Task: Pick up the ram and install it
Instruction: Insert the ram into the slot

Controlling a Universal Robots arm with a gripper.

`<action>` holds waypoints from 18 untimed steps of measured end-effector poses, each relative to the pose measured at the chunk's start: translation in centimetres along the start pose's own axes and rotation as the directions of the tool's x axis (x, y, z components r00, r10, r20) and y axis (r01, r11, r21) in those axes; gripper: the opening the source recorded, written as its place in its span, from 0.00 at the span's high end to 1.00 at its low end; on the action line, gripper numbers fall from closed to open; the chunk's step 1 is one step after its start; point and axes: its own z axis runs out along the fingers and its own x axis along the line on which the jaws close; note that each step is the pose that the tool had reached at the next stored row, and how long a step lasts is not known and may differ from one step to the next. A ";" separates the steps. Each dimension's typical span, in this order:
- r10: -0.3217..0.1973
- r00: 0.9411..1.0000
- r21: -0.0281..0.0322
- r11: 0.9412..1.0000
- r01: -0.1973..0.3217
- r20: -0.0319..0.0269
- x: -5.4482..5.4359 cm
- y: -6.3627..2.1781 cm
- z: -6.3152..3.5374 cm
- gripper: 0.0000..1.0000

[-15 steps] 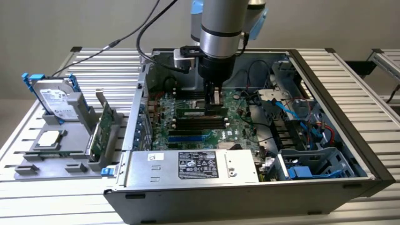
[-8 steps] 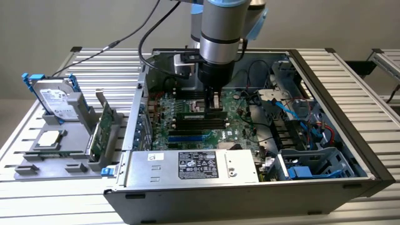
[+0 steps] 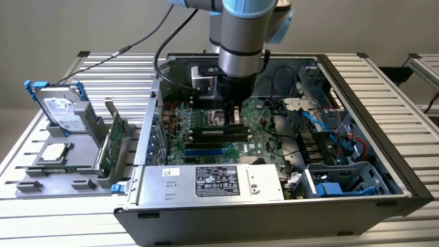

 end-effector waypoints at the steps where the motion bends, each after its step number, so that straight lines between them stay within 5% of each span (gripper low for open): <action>1: 0.000 1.000 0.000 1.000 0.000 0.000 0.0 0.00 0.13 0.86; 4: 0.000 1.000 -0.005 1.000 0.000 -0.001 0.0 -0.01 0.22 0.86; 8: -0.001 1.000 -0.019 1.000 0.001 -0.001 0.0 -0.01 0.36 0.86; 18: -0.001 1.000 -0.020 1.000 0.001 -0.002 -0.1 -0.32 0.38 0.86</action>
